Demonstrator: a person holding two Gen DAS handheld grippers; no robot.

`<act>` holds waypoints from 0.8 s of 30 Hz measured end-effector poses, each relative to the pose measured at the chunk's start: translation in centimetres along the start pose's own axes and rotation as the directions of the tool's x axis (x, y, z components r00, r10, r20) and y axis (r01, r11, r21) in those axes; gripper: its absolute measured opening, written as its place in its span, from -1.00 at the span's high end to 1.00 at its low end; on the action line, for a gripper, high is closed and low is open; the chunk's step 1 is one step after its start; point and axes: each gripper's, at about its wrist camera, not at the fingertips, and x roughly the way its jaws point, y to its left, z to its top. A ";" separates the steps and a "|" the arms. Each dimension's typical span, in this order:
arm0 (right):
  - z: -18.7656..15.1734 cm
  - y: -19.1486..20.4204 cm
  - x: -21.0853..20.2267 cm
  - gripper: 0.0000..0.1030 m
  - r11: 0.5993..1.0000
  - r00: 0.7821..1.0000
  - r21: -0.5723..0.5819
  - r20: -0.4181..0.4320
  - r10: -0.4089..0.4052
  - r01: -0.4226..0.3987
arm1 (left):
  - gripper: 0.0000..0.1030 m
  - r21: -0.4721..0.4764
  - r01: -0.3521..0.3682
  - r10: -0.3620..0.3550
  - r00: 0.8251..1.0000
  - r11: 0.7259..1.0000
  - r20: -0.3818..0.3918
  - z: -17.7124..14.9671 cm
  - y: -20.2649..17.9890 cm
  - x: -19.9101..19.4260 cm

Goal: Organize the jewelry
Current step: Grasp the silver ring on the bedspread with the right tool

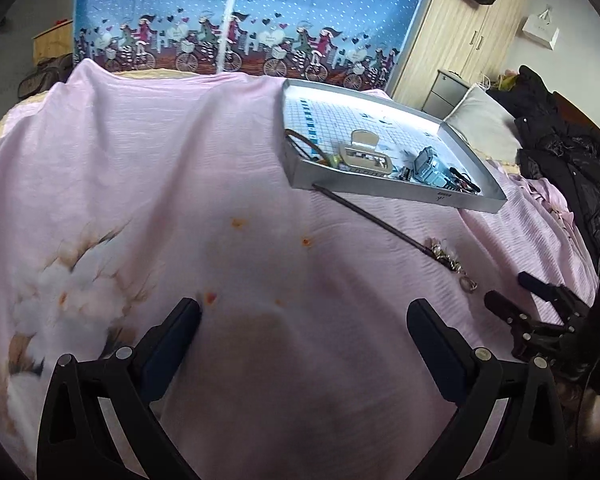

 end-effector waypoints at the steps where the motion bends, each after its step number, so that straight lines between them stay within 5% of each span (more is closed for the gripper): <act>1: 0.1 0.1 0.3 -0.29 1.000 1.000 -0.006 0.000 0.012 -0.012 | -0.96 -0.003 0.013 -0.013 1.000 1.000 -0.005 0.5 -0.1 0.5; 16: 0.6 0.4 2.7 0.52 0.985 0.986 -0.043 -0.030 0.164 -0.165 | -0.95 -0.002 0.160 -0.160 0.986 0.987 -0.047 3.1 -3.2 5.0; 24: 0.8 -1.6 2.8 0.61 0.996 0.994 -0.001 -0.049 0.094 -0.094 | -0.95 0.019 0.172 -0.171 0.983 0.985 -0.069 3.3 -4.8 6.8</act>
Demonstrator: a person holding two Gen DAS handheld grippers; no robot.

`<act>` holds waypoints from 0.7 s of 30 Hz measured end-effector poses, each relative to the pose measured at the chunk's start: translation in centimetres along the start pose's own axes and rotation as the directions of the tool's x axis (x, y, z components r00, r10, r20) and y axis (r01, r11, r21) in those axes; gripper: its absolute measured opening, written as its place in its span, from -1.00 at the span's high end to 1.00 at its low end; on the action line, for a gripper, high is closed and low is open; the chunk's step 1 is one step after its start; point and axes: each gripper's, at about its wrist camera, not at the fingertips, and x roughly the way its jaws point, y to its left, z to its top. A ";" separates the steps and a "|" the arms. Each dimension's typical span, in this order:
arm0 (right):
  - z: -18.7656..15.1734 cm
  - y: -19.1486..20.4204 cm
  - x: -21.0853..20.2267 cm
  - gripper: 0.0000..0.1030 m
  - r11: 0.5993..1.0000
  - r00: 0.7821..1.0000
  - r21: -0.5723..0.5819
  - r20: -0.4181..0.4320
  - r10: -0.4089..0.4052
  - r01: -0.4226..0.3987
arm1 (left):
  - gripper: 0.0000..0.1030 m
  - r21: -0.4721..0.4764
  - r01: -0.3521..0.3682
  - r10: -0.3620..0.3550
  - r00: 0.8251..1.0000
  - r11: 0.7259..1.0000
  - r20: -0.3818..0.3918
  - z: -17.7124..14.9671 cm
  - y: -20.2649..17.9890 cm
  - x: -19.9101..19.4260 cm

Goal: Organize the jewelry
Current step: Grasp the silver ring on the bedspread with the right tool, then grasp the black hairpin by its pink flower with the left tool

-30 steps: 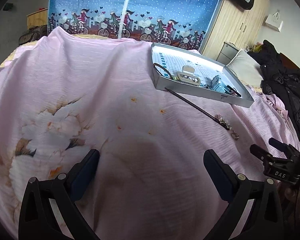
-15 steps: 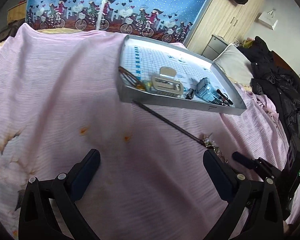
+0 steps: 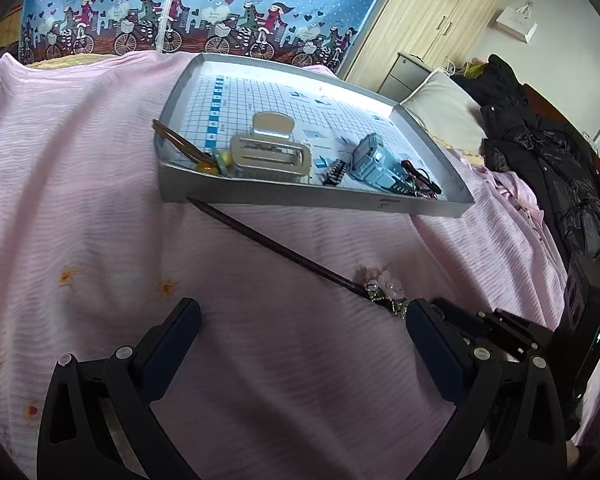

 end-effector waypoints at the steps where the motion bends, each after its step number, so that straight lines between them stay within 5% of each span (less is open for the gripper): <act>1: 0.0 -0.5 0.0 0.61 1.000 1.000 0.019 -0.003 -0.007 0.007 | -0.95 0.014 -0.005 0.005 1.000 1.000 -0.005 -0.1 -0.2 0.3; 8: -0.2 -4.6 -0.8 0.61 0.981 0.999 0.190 -0.007 -0.044 0.045 | -0.95 0.129 -0.024 0.027 0.999 0.991 -0.021 -0.7 -2.8 2.2; 13: -0.2 -5.5 -1.1 0.61 0.976 1.000 0.218 -0.017 -0.017 0.020 | -0.82 0.143 0.052 -0.047 0.998 0.988 -0.043 -0.3 -4.3 3.9; 15: -0.3 -5.6 -1.1 0.61 0.977 1.000 0.213 -0.019 -0.014 0.018 | -0.55 0.136 0.058 -0.050 0.997 0.989 -0.059 -0.1 -4.6 4.8; 21: -0.3 -5.9 -0.9 0.61 0.973 1.000 0.229 -0.018 0.006 -0.002 | -0.35 0.094 0.055 -0.049 0.996 0.994 -0.070 0.4 -4.4 6.1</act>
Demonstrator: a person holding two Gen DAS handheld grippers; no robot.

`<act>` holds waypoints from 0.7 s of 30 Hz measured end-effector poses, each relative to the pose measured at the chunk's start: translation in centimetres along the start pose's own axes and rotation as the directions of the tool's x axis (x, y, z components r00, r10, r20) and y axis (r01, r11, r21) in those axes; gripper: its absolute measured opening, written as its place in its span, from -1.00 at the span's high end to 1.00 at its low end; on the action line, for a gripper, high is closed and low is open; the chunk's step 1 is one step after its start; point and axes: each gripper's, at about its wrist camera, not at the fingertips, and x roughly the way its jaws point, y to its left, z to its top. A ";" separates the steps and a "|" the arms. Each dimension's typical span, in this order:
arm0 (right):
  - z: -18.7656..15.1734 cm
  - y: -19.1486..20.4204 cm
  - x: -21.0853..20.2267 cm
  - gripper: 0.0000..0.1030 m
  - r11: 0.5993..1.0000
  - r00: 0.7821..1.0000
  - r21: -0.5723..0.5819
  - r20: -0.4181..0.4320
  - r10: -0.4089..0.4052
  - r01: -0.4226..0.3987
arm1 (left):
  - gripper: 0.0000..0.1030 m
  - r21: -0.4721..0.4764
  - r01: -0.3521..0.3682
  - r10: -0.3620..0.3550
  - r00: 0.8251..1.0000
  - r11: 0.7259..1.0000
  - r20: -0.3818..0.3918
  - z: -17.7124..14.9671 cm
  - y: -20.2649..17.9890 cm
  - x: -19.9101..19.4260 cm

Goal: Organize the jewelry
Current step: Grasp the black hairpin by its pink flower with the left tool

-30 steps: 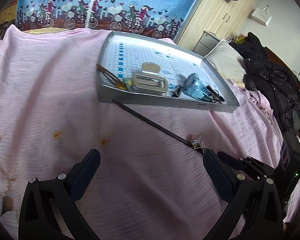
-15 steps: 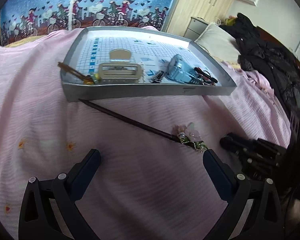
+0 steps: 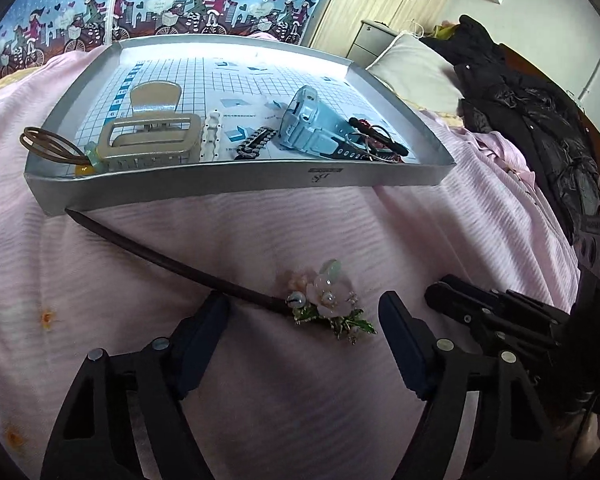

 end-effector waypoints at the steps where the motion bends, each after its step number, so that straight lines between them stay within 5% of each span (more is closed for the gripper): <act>1: 0.0 0.0 0.0 0.61 1.000 1.000 0.000 0.000 0.001 -0.001 | -0.32 -0.004 -0.011 0.011 1.000 1.000 -0.005 0.1 0.0 0.3; 8: -0.1 0.3 -0.1 0.61 1.000 1.000 -0.014 0.005 -0.002 0.002 | 0.08 0.006 -0.069 0.069 0.997 0.998 0.022 -0.4 -0.3 0.4; 21: -0.8 2.6 0.0 0.61 0.992 0.999 -0.119 0.013 0.044 -0.042 | 0.58 -0.164 0.096 -0.085 0.993 0.982 0.076 -3.0 3.2 -3.6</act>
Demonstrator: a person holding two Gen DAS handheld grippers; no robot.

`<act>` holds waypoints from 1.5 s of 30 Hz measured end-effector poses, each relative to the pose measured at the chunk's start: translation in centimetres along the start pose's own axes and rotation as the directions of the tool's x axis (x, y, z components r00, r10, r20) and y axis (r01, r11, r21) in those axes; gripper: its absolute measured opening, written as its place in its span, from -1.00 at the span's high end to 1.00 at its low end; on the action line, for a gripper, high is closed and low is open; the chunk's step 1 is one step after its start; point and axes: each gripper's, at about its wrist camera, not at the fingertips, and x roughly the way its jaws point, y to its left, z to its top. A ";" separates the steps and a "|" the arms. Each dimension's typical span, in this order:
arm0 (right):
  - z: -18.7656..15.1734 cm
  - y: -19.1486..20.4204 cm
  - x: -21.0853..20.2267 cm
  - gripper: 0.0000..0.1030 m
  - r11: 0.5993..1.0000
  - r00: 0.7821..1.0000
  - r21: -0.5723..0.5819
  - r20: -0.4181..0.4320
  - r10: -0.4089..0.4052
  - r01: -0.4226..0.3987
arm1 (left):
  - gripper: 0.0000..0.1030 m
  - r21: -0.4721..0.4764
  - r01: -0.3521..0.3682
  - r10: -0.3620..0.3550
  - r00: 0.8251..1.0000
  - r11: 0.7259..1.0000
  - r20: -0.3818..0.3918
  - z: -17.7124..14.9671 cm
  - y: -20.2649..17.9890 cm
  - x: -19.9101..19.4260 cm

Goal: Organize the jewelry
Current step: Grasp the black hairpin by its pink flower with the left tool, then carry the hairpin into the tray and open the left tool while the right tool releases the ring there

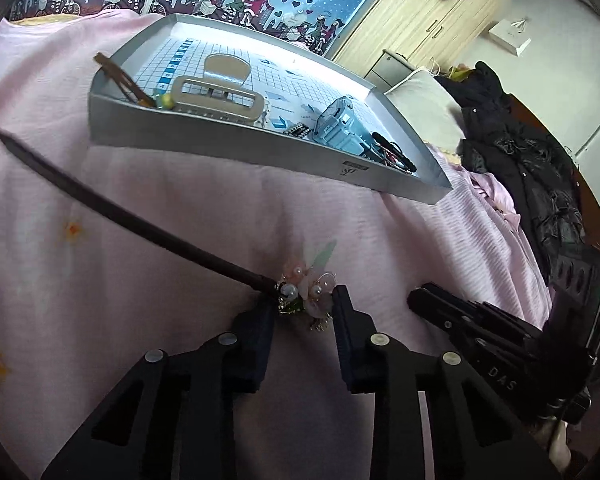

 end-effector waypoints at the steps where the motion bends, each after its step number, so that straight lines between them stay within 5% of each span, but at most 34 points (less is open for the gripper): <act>1: -0.1 0.3 0.0 0.61 1.000 1.000 -0.010 0.000 0.009 -0.009 | 0.58 0.002 0.003 -0.003 1.000 1.000 0.002 -0.2 0.0 -0.4; 26: -0.7 2.6 0.1 0.53 0.996 1.000 -0.084 -0.029 -0.004 0.002 | 0.60 0.068 -0.024 0.020 0.998 0.997 0.066 -2.4 -0.9 -1.9; 37: -0.3 2.4 -0.8 0.61 0.999 0.997 -0.048 0.076 0.011 -0.007 | 0.60 0.095 -0.049 0.041 0.996 0.994 0.084 -2.3 -1.5 -2.2; 45: 1.2 2.3 -2.8 0.61 0.999 0.967 0.000 0.251 0.047 -0.049 | 0.62 0.144 -0.064 0.040 0.986 0.988 0.162 -0.9 -3.0 -3.3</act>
